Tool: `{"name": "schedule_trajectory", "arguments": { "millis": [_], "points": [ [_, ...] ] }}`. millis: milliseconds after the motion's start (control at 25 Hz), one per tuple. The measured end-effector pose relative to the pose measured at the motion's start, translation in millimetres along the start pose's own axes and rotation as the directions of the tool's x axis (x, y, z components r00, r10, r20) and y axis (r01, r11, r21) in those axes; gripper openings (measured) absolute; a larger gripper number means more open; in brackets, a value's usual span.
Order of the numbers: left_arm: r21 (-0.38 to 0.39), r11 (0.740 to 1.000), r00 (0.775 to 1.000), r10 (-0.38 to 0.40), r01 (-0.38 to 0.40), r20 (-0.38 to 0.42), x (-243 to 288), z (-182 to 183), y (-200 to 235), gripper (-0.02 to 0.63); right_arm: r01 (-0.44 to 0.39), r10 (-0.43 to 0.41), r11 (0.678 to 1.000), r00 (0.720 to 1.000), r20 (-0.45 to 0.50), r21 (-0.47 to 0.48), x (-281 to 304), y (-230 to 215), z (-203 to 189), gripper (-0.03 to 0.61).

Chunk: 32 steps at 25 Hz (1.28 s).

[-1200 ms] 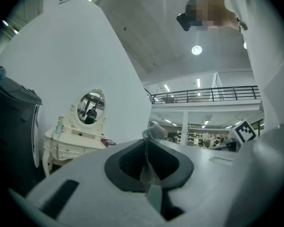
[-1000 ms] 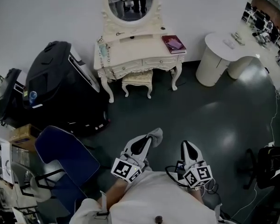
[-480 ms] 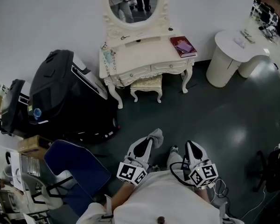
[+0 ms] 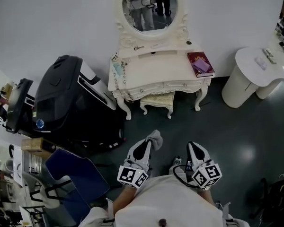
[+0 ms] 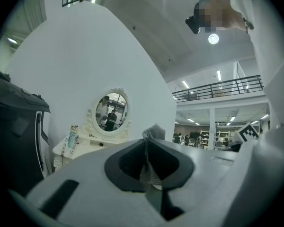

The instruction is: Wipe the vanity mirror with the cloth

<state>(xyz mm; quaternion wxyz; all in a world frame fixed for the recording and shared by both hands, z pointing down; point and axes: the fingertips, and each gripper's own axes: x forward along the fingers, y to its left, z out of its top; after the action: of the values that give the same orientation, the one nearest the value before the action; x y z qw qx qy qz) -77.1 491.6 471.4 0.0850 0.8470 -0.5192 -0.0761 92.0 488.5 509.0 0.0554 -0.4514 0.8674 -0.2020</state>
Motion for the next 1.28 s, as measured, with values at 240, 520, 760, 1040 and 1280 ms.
{"name": "schedule_trajectory", "arguments": {
  "millis": [240,520,760,1040,1280],
  "points": [
    [-0.008,0.993,0.99,0.116,-0.115,0.075,79.5,17.1,15.4,0.021,-0.094,0.092,0.995,0.995,-0.041,-0.046,59.0,-59.1,43.8,0.008],
    [-0.024,0.985,0.981,0.172,-0.17,0.088,139.5,12.2,28.9,0.02,-0.119,0.114,0.991,0.99,-0.081,-0.063,103.5,-112.7,68.8,0.008],
    [-0.025,0.981,0.976,0.196,-0.195,0.096,183.3,14.5,58.4,0.021,-0.132,0.125,0.99,0.985,-0.116,-0.05,146.3,-133.4,71.6,0.008],
    [-0.018,0.987,0.985,0.158,-0.158,0.072,263.6,13.1,109.7,0.02,-0.108,0.101,0.993,0.987,-0.126,-0.053,229.1,-161.0,88.3,0.008],
    [-0.01,0.994,0.992,0.108,-0.107,0.062,342.4,39.9,170.0,0.02,-0.044,0.039,0.997,0.996,-0.079,-0.059,309.4,-188.5,130.7,0.008]
  ]
}}
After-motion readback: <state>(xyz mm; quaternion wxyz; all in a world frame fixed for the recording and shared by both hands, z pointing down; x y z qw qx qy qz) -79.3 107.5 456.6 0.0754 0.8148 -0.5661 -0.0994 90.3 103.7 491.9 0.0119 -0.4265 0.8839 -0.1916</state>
